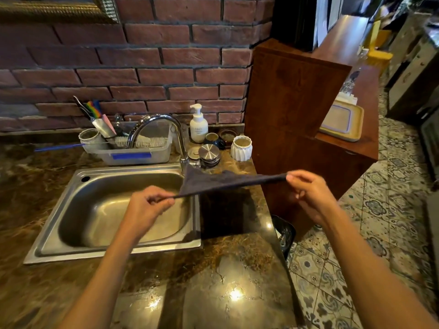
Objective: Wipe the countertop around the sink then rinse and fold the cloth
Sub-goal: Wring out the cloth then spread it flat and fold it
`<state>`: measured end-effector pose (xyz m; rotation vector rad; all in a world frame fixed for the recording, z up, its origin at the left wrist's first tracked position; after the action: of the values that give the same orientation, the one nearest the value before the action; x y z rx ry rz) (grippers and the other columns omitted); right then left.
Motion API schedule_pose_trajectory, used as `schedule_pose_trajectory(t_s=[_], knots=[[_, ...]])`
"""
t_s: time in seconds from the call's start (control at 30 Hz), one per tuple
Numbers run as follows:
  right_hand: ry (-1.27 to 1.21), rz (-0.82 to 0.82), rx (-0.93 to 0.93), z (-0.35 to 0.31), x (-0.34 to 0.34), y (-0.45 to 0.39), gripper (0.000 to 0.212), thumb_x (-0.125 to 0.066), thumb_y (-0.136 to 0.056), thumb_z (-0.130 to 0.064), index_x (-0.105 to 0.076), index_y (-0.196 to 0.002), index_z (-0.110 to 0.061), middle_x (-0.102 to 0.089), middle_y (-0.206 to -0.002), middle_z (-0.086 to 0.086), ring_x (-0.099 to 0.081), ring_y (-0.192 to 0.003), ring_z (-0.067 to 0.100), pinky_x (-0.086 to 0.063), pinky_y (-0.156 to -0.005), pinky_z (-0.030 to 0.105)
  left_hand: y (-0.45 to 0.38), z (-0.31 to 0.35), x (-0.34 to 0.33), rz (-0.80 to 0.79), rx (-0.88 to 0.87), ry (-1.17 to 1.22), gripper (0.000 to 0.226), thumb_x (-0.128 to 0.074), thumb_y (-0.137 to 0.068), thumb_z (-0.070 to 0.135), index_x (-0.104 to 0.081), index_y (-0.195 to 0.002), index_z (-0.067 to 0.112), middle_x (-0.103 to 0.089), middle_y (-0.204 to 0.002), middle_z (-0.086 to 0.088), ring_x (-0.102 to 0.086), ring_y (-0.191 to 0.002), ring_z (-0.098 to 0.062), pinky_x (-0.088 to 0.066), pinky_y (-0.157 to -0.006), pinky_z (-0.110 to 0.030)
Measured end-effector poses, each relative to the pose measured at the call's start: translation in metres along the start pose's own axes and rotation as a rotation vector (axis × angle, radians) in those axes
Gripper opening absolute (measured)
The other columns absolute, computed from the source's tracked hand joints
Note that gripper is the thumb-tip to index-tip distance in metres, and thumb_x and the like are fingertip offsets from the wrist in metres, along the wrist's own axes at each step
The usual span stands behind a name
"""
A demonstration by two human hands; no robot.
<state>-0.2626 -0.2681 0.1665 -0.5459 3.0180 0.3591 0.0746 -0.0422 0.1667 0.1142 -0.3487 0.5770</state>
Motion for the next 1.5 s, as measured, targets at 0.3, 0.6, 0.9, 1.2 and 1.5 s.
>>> schedule_pose_trajectory(t_s=[0.3,0.6,0.9,1.2,1.5], knots=[[0.358,-0.024,-0.578,0.236,0.025,0.085,0.025,-0.066,-0.097,-0.027,-0.067,-0.086,-0.005,-0.058,-0.065,0.009,-0.056,-0.05,0.015,-0.038,-0.042,0.021,0.104,-0.194,-0.083,-0.178,0.133,-0.457,0.044,-0.085,-0.071,-0.003,-0.067,-0.068,0.037,-0.059,-0.077,0.011,-0.062,-0.073,-0.014,-0.047,-0.073,-0.017],[0.916,0.008,-0.475,0.25,0.045,0.106,0.027,-0.071,-0.089,-0.011,-0.046,-0.089,-0.019,-0.065,-0.089,0.011,-0.066,-0.071,0.026,-0.054,-0.058,0.034,0.133,-0.199,-0.081,-0.334,0.071,-0.622,0.028,-0.075,-0.083,0.008,-0.06,-0.076,0.03,-0.058,-0.085,0.009,-0.057,-0.081,-0.011,-0.047,-0.071,-0.036],[1.0,-0.037,-0.364,0.225,0.051,0.104,0.017,-0.067,-0.094,-0.029,-0.057,-0.084,-0.019,-0.064,-0.081,0.002,-0.063,-0.074,0.016,-0.055,-0.071,0.036,0.13,-0.192,-0.069,-0.45,0.155,-0.593,0.022,-0.07,-0.092,0.029,-0.065,-0.074,0.041,-0.059,-0.093,0.016,-0.058,-0.087,0.0,-0.049,-0.082,-0.027],[0.965,-0.016,-0.071,0.163,-0.008,-0.07,0.02,-0.062,-0.096,-0.01,-0.069,-0.115,-0.008,-0.069,-0.113,0.011,-0.063,-0.109,0.026,-0.048,-0.095,0.039,-0.052,-0.185,-0.075,-0.184,0.368,-0.381,0.033,-0.056,-0.101,0.015,-0.06,-0.134,0.016,-0.063,-0.116,-0.005,-0.059,-0.109,-0.022,-0.042,-0.088,-0.032],[1.077,-0.136,-0.001,0.197,-0.036,-0.13,0.012,-0.074,-0.086,-0.01,-0.068,-0.093,-0.017,-0.061,-0.105,0.007,-0.06,-0.097,0.023,-0.049,-0.087,0.036,-0.095,-0.215,-0.115,-0.274,0.515,-0.209,0.03,-0.054,-0.102,0.008,-0.057,-0.132,0.013,-0.059,-0.109,-0.011,-0.054,-0.097,-0.023,-0.045,-0.079,-0.035]])
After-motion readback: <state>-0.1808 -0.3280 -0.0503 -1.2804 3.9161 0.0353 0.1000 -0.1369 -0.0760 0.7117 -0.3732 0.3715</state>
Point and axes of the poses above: each hand's wrist, its own y-axis away from the middle knuckle, its own x-axis out of the back of the hand, z = x × y, the point moved 9 cm from there along -y, towards the middle knuckle
